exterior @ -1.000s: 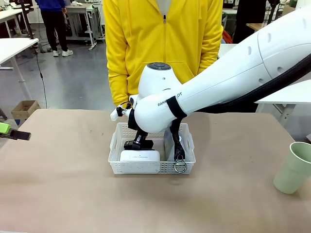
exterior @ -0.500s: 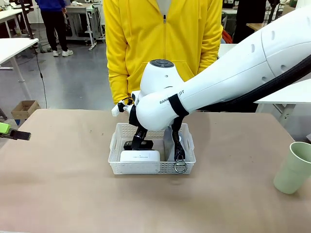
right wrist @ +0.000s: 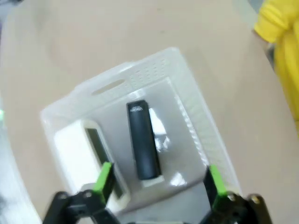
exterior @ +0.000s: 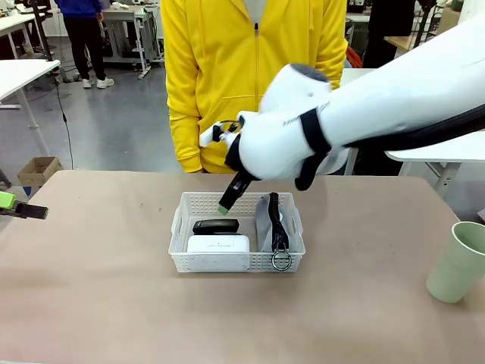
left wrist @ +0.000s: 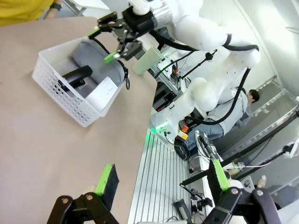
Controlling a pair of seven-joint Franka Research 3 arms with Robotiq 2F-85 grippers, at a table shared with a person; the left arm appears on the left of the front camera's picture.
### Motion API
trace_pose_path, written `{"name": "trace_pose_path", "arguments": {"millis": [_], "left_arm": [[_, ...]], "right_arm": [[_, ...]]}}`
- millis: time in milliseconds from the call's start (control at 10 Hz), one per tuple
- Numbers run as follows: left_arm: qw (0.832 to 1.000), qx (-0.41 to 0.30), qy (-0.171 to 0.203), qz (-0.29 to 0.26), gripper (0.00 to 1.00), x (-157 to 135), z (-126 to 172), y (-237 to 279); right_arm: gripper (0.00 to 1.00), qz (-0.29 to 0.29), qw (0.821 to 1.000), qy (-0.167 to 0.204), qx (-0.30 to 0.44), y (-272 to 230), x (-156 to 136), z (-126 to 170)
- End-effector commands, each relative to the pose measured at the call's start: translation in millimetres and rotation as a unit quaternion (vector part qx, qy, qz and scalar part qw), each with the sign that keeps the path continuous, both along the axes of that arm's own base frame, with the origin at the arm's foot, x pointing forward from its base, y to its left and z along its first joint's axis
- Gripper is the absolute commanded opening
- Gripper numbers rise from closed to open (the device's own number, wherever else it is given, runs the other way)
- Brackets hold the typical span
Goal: Efficiently arrange items inside the basket to fit them all.
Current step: Pick up the Stapler and place it inside the Organizing basket.
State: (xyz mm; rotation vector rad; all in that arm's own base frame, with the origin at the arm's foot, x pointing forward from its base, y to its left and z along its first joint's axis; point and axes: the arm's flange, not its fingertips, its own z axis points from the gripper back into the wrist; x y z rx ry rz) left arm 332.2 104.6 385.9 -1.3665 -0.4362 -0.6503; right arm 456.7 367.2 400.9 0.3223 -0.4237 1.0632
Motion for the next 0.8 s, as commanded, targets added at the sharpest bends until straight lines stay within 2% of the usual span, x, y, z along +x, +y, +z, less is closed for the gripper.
{"name": "trace_pose_path", "arguments": {"millis": [0,100,200,300,400,500,600,700], "left_arm": [[1.0,-0.002,-0.003,-0.007,1.0,-2.6,2.5,1.0],[1.0,-0.002,-0.003,-0.007,1.0,-2.6,2.5,1.0],[1.0,-0.002,-0.003,-0.007,1.0,-2.6,2.5,1.0],[1.0,-0.002,-0.003,-0.007,1.0,-2.6,2.5,1.0],[1.0,-0.002,-0.003,-0.007,1.0,-2.6,2.5,1.0],[1.0,-0.002,-0.003,-0.007,1.0,-2.6,2.5,1.0],[1.0,-0.002,-0.003,-0.007,1.0,-2.6,2.5,1.0],[1.0,-0.002,-0.003,-0.007,1.0,-2.6,2.5,1.0]], "right_arm": [[1.0,-0.003,0.986,0.089,0.139,-106.7,-25.4,36.0],[1.0,-0.022,0.976,0.114,0.186,-139.8,-32.1,50.7],[1.0,-0.049,0.971,0.11,0.207,-169.7,-38.7,67.0],[1.0,-0.041,0.96,0.14,0.239,-194.4,-39.8,80.4],[1.0,-0.068,0.952,0.174,0.244,-216.1,-35.3,88.0],[1.0,-0.062,0.939,0.204,0.27,-239.5,-29.7,88.7],[1.0,-0.048,0.92,0.23,0.313,-269.5,-27.1,86.4],[1.0,-0.074,0.891,0.275,0.352,-299.4,-23.7,81.5]]}}
